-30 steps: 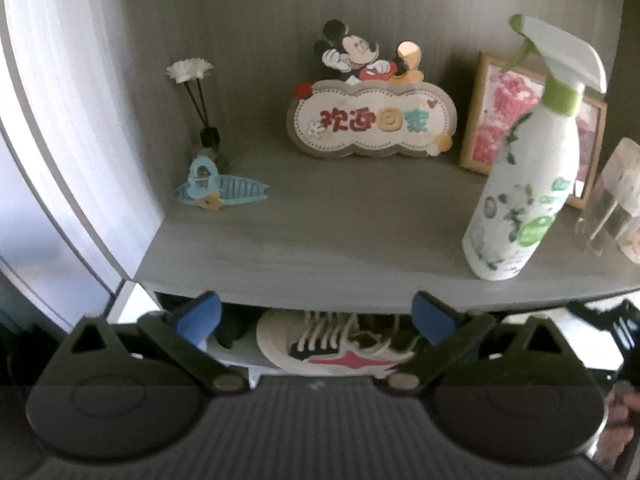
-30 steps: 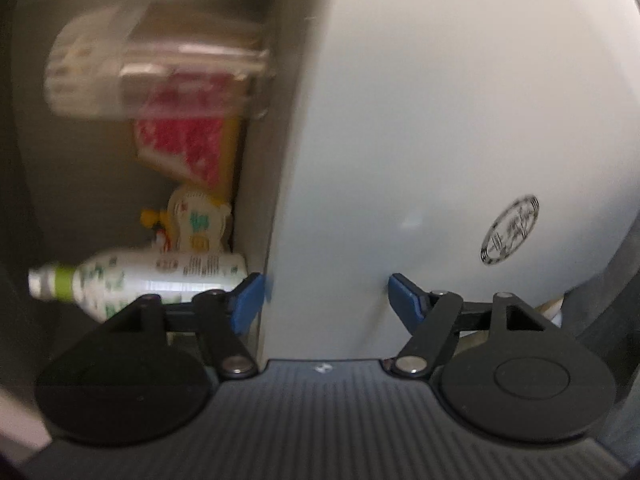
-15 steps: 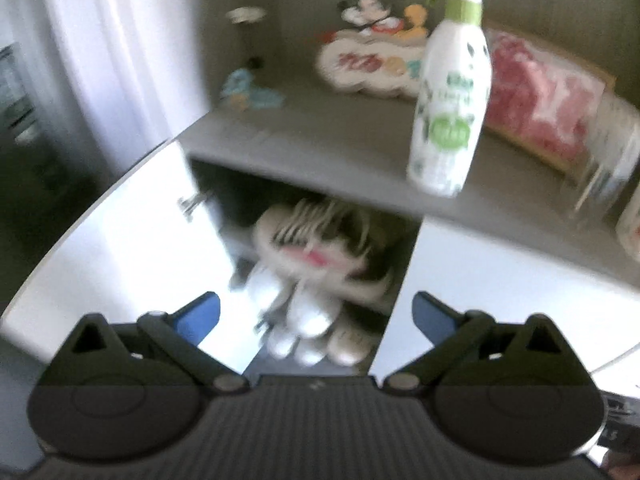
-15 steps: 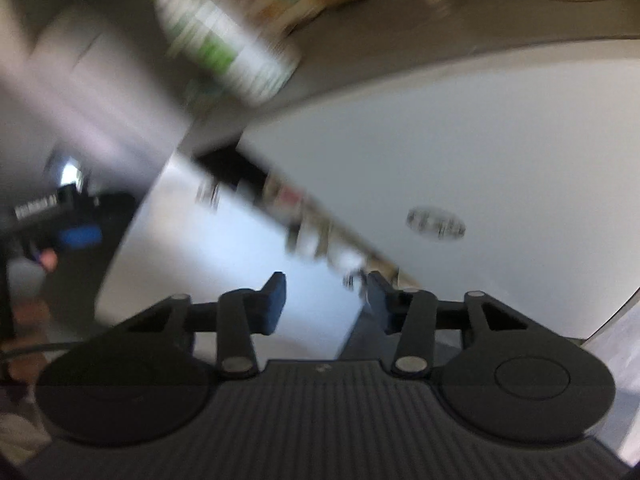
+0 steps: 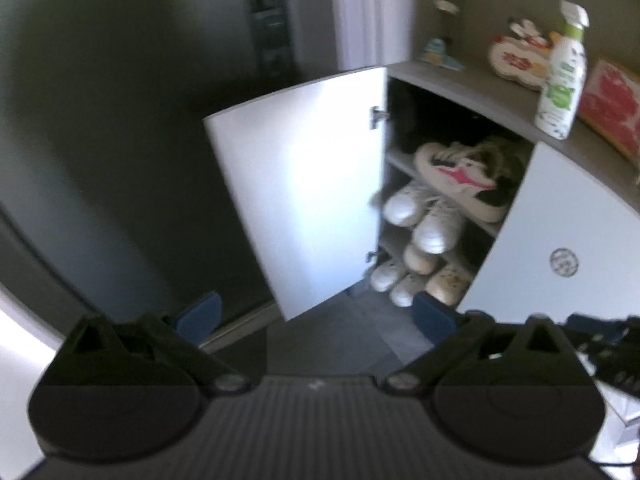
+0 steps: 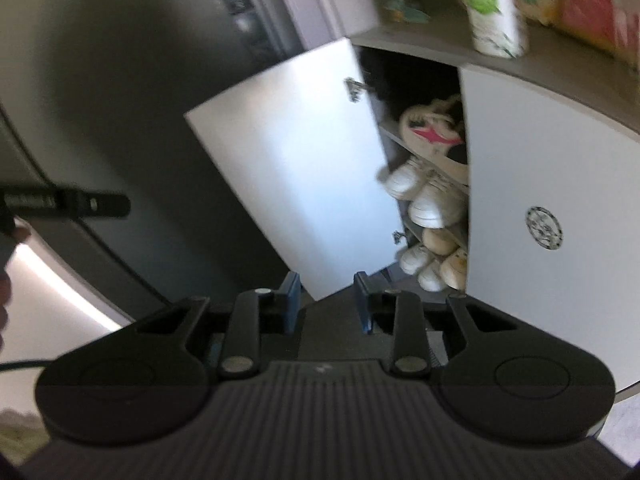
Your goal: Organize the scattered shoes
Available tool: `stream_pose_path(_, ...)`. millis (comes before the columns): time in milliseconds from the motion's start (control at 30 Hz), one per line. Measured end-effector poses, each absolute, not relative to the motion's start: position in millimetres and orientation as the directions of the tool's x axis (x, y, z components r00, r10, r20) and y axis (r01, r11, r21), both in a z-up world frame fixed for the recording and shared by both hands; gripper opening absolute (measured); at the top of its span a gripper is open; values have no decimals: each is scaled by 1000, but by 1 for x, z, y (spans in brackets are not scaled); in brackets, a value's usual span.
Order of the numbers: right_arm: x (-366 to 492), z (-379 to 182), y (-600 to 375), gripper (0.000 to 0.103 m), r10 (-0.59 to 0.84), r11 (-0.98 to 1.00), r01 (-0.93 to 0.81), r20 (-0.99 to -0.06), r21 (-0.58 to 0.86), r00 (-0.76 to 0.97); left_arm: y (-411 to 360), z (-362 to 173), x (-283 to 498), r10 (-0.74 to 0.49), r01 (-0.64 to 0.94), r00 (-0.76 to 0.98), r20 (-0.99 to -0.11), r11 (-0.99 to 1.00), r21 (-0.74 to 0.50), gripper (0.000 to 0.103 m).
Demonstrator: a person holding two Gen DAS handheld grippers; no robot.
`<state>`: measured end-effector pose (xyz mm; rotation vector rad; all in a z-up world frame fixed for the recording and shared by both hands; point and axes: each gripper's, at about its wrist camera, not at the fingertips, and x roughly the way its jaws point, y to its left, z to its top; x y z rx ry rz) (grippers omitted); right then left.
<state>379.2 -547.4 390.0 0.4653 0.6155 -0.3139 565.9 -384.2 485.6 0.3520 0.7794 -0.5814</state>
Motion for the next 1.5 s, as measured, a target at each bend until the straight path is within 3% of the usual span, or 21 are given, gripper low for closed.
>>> stream_pose_path(400, 338, 410, -429, 33, -113, 868, 389, -638, 310, 762, -191, 477, 512, -286, 435, 591, -754, 901, -1, 103)
stream_pose_path(733, 287, 416, -413, 34, 33, 943, 177, -607, 283, 794, -151, 496, 400, -108, 189, 688, -718, 981, 33, 103)
stream_pose_path(900, 252, 408, -428, 34, 176, 956, 4, -585, 293, 792, -129, 514, 333, -36, 90, 695, -718, 995, 38, 103)
stream_pose_path(1033, 224, 406, -431, 34, 178, 962, -17, -582, 271, 794, -113, 527, 298, 5, 91, 723, -691, 991, 102, 103)
stream_pose_path(1200, 197, 399, -416, 34, 102, 961, 76, -595, 266, 798, -97, 510, 288, -60, 154, 710, -701, 986, 71, 103)
stream_pose_path(1333, 180, 382, -388, 34, 12, 959, 167, -618, 230, 786, -87, 475, 302, -143, 242, 695, -705, 969, 42, 103)
stream_pose_path(1433, 178, 365, -361, 34, -71, 957, 235, -653, 167, 754, -82, 428, 316, -127, 309, 703, -700, 941, 139, 103)
stream_pose_path(1500, 179, 351, -347, 34, -82, 953, 251, -654, 169, 752, -74, 394, 323, -168, 353, 691, -703, 927, 126, 103)
